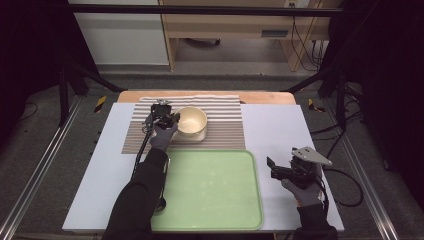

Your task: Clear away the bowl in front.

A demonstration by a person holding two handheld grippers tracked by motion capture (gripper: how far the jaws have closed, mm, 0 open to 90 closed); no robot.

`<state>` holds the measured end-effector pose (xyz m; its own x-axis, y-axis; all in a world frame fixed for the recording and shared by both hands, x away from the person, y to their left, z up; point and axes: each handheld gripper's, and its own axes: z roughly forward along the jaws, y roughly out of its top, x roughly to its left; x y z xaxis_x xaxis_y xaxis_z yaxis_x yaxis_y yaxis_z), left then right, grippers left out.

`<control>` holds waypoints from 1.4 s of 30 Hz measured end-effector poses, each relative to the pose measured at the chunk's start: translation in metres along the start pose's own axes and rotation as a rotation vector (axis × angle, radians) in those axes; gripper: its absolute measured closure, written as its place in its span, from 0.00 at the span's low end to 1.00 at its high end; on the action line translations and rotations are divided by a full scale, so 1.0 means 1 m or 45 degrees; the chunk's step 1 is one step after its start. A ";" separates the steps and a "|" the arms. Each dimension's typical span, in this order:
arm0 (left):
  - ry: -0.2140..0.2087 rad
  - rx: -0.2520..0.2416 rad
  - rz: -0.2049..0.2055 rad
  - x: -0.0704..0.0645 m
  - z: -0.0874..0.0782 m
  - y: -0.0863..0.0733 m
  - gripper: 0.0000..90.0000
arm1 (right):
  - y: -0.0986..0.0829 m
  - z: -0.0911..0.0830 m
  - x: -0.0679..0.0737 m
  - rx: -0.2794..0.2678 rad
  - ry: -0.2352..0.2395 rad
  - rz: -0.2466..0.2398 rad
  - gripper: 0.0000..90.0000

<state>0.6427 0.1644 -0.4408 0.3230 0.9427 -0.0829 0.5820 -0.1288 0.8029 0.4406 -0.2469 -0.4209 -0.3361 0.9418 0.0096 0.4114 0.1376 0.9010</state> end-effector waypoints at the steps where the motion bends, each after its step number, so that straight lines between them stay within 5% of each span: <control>1: -0.001 -0.003 0.006 0.000 -0.001 0.000 0.91 | 0.000 0.000 0.000 0.000 -0.002 -0.002 0.06; 17: 0.001 -0.038 0.013 0.003 -0.021 0.006 0.91 | 0.000 0.000 0.000 0.002 0.004 -0.003 0.06; 30: -0.050 -0.126 0.035 -0.003 -0.063 0.019 0.91 | 0.001 -0.002 0.000 -0.005 0.000 -0.001 0.06; 42: -0.123 -0.183 0.099 -0.020 -0.101 0.014 0.91 | 0.002 -0.003 0.002 -0.012 0.000 -0.011 0.06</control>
<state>0.5689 0.1750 -0.3679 0.4370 0.8968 -0.0683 0.4422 -0.1482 0.8846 0.4381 -0.2461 -0.4173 -0.3394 0.9406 0.0014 0.4001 0.1431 0.9052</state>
